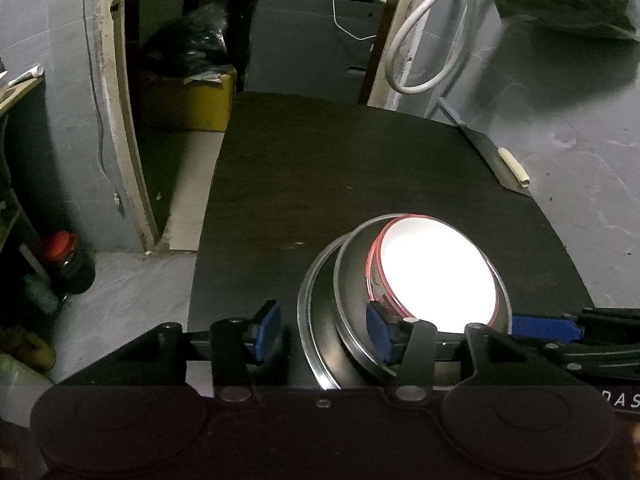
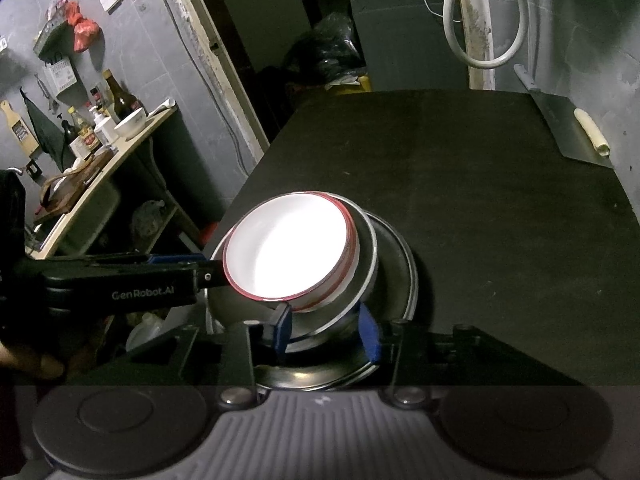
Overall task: Organize plates and bowls
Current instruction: 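Lower the bowl stack flat onto the steel plates with both grippers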
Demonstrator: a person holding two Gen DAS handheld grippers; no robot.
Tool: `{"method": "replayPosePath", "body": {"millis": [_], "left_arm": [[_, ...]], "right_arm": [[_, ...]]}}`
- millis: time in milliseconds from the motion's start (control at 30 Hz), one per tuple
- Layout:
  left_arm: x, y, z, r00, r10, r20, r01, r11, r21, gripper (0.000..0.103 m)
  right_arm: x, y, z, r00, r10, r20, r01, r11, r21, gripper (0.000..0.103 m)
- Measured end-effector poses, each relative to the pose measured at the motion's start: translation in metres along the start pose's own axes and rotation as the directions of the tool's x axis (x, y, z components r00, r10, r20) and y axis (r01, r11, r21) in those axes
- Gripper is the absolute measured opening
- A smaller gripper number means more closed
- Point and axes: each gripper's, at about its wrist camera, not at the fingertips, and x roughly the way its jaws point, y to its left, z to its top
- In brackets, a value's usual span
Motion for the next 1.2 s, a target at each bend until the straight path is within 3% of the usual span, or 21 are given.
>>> {"method": "replayPosePath", "body": {"millis": [233,567,867,1000,1200], "left_arm": [[0.0005,0.0006,0.001,1.0,0.012,-0.001,-0.012,1.0,-0.001,0.056],[-0.0022,0.0031,-0.0015,1.0,0.03,0.007,-0.03,0.999,-0.012,0.07],[-0.0041,0.0036,-0.0021,0.999,0.036,0.014,-0.035,0.999,-0.018,0.072],[-0.0061,0.0029,-0.0022,0.998,0.055,0.021,-0.054,0.998,-0.022,0.083],[-0.0089,0.0075,-0.0008,0.998,0.063,0.027,-0.062,0.997,-0.036,0.09]], "right_arm": [[0.0004,0.0,-0.0001,1.0,0.002,0.001,-0.002,1.0,0.001,0.045],[0.0,0.0068,0.0018,1.0,0.004,0.009,-0.004,1.0,-0.009,0.057],[-0.0044,0.0061,0.0,1.0,-0.004,0.023,0.004,1.0,0.002,0.065],[-0.0054,0.0062,0.0003,1.0,-0.01,0.029,0.009,1.0,0.009,0.07],[-0.0073,0.0056,0.0002,0.999,-0.019,0.035,0.019,1.0,0.011,0.081]]}}
